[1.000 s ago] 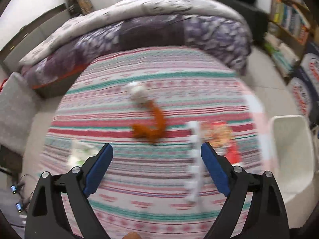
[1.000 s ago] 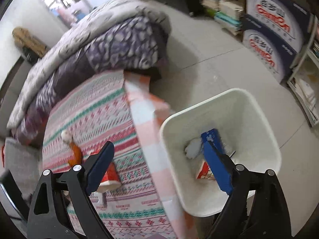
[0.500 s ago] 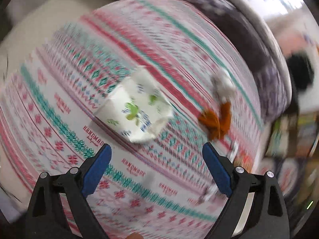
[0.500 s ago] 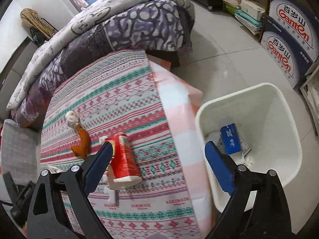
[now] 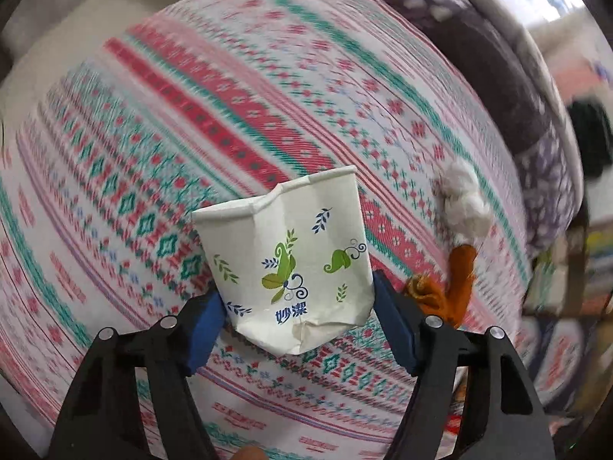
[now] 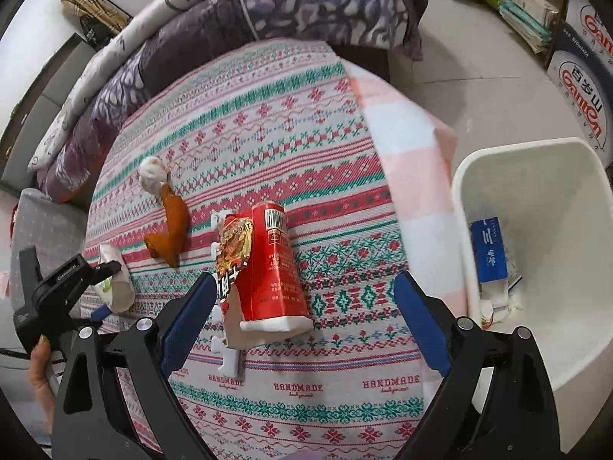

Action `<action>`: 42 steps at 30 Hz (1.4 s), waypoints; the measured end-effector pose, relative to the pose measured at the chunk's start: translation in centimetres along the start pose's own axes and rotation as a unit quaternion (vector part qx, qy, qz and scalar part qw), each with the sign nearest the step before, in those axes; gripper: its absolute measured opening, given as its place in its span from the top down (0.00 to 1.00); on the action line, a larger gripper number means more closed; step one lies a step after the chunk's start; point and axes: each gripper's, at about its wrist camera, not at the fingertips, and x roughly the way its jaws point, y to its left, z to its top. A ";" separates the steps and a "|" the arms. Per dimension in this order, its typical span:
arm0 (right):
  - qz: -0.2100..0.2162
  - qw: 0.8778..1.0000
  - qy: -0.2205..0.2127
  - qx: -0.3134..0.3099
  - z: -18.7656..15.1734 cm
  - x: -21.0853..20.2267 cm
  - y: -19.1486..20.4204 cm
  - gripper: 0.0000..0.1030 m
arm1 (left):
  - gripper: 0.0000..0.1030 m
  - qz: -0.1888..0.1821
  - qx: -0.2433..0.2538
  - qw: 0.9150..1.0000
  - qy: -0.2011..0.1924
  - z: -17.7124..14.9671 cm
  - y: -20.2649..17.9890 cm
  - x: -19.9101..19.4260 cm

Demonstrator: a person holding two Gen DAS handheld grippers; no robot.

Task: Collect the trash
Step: 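Grasp the white paper cup with the left tool while the right tool grasps the red snack bag, then carry cup and snack bag over the white bin and open both tools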

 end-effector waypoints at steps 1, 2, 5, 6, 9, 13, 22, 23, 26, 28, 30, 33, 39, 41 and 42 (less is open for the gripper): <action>0.004 1.000 0.004 -0.003 0.0 0.3 0.3 0.13 | 0.32 0.013 0.018 1.000 -0.003 -0.2 -0.5 -0.1; 0.007 1.000 0.007 -0.006 0.0 0.5 0.5 0.13 | 0.32 0.025 0.035 0.999 -0.004 -0.3 -0.8 -0.2; 0.015 1.000 0.012 -0.020 -0.2 1.0 1.6 0.13 | 0.32 0.034 0.068 0.997 -0.011 -0.6 -2.3 -0.9; 0.018 0.999 0.014 -0.025 -0.3 1.1 2.0 0.13 | 0.32 0.031 0.076 0.997 -0.015 -0.8 -2.7 -1.5; 0.016 0.998 0.019 -0.050 -0.6 1.5 3.2 0.13 | 0.32 0.033 0.103 0.993 -0.039 -1.4 -3.7 -3.4; 0.001 0.998 0.043 -0.052 -0.9 2.9 3.0 0.17 | 0.32 0.027 0.132 0.989 -0.064 -2.4 -4.0 -5.6; 0.024 0.999 0.010 -0.048 -0.9 0.6 3.0 0.55 | 0.31 0.036 0.189 0.974 -0.122 -3.8 -6.0 -8.1; 0.027 0.998 -0.002 -0.049 -0.8 -0.1 3.2 0.55 | 0.31 0.033 0.194 0.972 -0.127 -3.9 -6.3 -8.3; 0.036 0.997 -0.035 -0.053 -0.7 -1.9 3.6 0.55 | 0.31 0.026 0.203 0.969 -0.142 -4.2 -7.1 -9.0; 0.038 0.996 -0.052 -0.056 -0.6 -3.0 3.6 0.55 | 0.31 0.026 0.207 0.966 -0.152 -4.4 -7.5 -9.3; 0.035 0.996 -0.064 -0.058 -0.6 -3.5 3.5 0.55 | 0.31 0.029 0.213 0.963 -0.164 -4.7 -7.9 -9.6; 0.031 0.995 -0.079 -0.059 -0.5 -4.2 3.3 0.55 | 0.31 0.029 0.219 0.960 -0.173 -5.1 -8.4 -9.9; 0.025 0.993 -0.098 -0.059 -0.1 -5.4 2.8 0.55 | 0.31 0.026 0.232 0.957 -0.175 -5.9 -9.4 -10.1; 0.021 0.993 -0.105 -0.058 0.0 -5.9 2.4 0.55 | 0.31 0.024 0.236 0.956 -0.174 -6.2 -9.9 -10.1; 0.021 0.992 -0.107 -0.057 0.0 -6.1 2.2 0.55 | 0.31 0.023 0.238 0.955 -0.175 -6.4 -10.0 -10.1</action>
